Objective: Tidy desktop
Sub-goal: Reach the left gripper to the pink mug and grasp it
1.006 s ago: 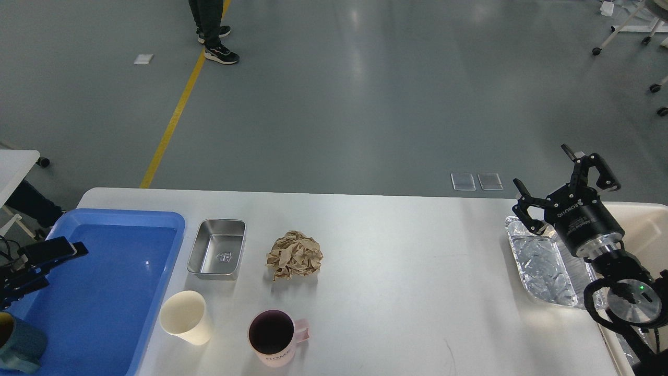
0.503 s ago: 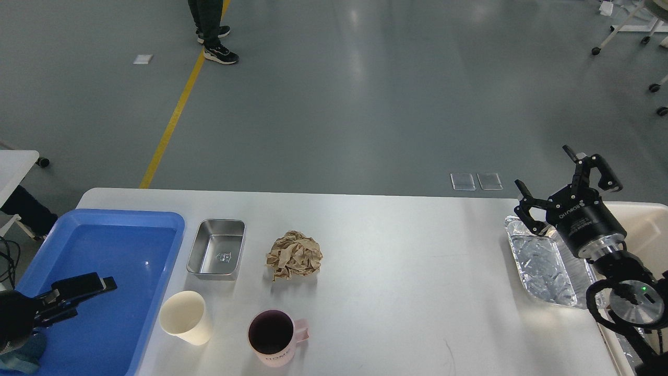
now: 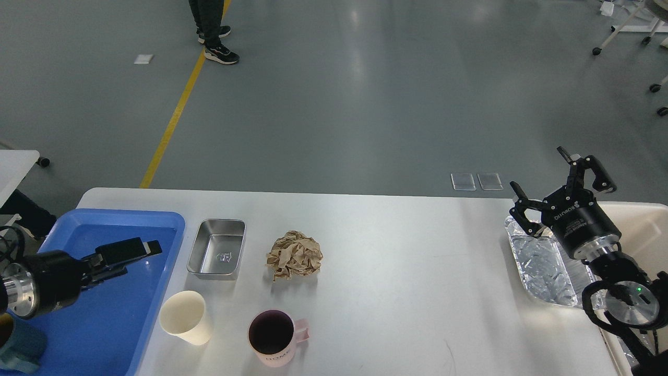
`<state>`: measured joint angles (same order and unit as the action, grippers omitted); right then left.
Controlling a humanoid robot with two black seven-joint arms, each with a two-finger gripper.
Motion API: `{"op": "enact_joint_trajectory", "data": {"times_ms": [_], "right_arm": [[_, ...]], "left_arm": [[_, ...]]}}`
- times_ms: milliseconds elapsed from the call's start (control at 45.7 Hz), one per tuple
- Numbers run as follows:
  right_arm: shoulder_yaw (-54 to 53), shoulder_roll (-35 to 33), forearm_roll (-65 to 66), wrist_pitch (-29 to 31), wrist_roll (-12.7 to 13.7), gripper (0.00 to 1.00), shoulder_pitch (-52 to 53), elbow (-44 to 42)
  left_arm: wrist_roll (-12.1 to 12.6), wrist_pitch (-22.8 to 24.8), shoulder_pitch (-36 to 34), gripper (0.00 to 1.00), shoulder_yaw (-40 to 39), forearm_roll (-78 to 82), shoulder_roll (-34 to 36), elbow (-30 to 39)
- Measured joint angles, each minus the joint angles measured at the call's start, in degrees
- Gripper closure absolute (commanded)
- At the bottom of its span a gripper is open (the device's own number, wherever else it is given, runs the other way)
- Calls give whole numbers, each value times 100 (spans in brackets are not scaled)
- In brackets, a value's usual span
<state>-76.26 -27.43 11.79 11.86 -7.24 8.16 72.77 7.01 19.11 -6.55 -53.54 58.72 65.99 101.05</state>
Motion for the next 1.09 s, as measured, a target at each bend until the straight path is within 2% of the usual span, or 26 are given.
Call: {"op": "enact_joint_trajectory", "data": {"times_ms": [437,525,656,743,962,1093], "right_arm": [[6,-69,1,0,-6,0,-38,1],[6,-71,17,0,-6,0,-47,1],[0,-71,79,0,-6,0,-54,1],[-2,-71,85,0,-6,0,-70,1],[-13,-71,87,0,-6,0,-92,1],[-20,-67,87,0,-6,0,-92,1]], "left_arm": [[259,49,-2187,3,2340,1455,-1396,-23],[479,62,-2521,3,2772,1614,-1581,-43],[1108,162,-2880,3,3269,1678,-1848,-51],[1235,263,-2934,3,3346,1685,-1955,-72],[1340,451,-3043,3,3535,1697,-2128,-133],[1624,671,-3255,3,3753,1699,-2235,-147]]}}
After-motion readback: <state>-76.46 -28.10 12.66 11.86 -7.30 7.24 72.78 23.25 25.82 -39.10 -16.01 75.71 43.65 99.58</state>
